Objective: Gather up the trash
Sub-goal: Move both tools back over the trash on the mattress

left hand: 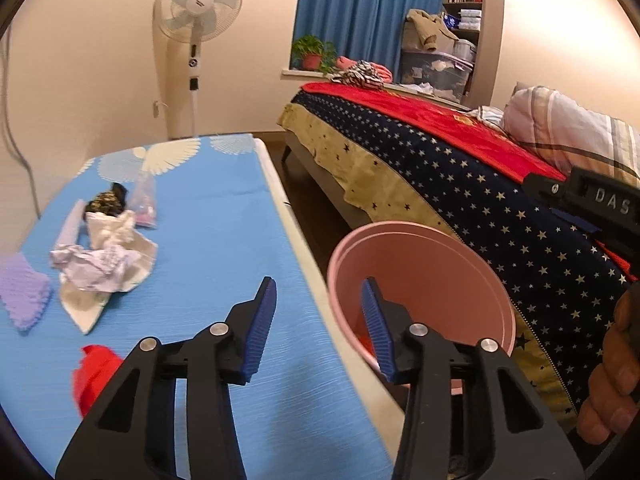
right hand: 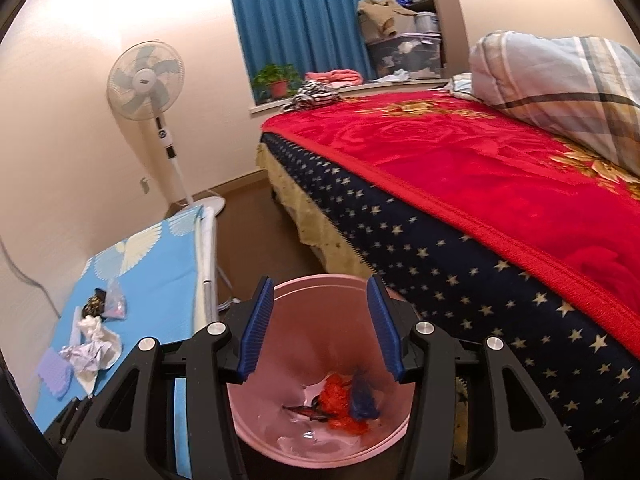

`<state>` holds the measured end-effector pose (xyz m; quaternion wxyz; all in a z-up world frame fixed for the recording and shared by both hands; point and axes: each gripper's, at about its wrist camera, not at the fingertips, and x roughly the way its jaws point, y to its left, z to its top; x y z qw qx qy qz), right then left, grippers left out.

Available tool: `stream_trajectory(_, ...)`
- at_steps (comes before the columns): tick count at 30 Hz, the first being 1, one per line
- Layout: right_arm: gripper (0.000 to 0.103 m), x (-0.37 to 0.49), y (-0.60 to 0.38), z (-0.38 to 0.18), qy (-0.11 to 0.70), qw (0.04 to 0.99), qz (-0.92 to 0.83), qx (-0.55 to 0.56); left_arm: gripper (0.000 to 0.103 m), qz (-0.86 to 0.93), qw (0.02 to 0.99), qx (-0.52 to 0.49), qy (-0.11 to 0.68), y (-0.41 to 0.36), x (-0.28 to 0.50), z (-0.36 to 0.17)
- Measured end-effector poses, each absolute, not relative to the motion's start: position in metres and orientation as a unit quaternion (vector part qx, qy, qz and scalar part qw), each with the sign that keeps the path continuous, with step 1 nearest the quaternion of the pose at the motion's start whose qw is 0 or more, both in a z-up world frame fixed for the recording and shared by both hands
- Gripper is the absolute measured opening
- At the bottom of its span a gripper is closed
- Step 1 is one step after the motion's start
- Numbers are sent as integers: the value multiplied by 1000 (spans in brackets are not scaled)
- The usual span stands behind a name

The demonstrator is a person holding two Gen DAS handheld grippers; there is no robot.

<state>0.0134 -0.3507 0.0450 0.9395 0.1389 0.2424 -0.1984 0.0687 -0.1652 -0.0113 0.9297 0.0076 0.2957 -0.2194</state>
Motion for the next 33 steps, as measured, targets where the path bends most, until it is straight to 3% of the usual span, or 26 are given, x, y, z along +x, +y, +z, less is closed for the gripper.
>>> stream_trajectory(7, 46, 16, -328, 41, 251, 944, -166, 133, 43, -187, 940, 3, 285, -131, 60, -4)
stream_trajectory(13, 40, 21, -307, 37, 256, 949, -133, 128, 36, -166, 945, -5, 283, -107, 56, -1)
stream_trajectory(20, 31, 27, -283, 34, 261, 953, -100, 118, 35, -147, 947, -19, 283, -86, 55, 0)
stream_trajectory(33, 31, 44, -239, 23, 272, 955, -47, 105, 34, -92, 954, -43, 283, -42, 57, -3)
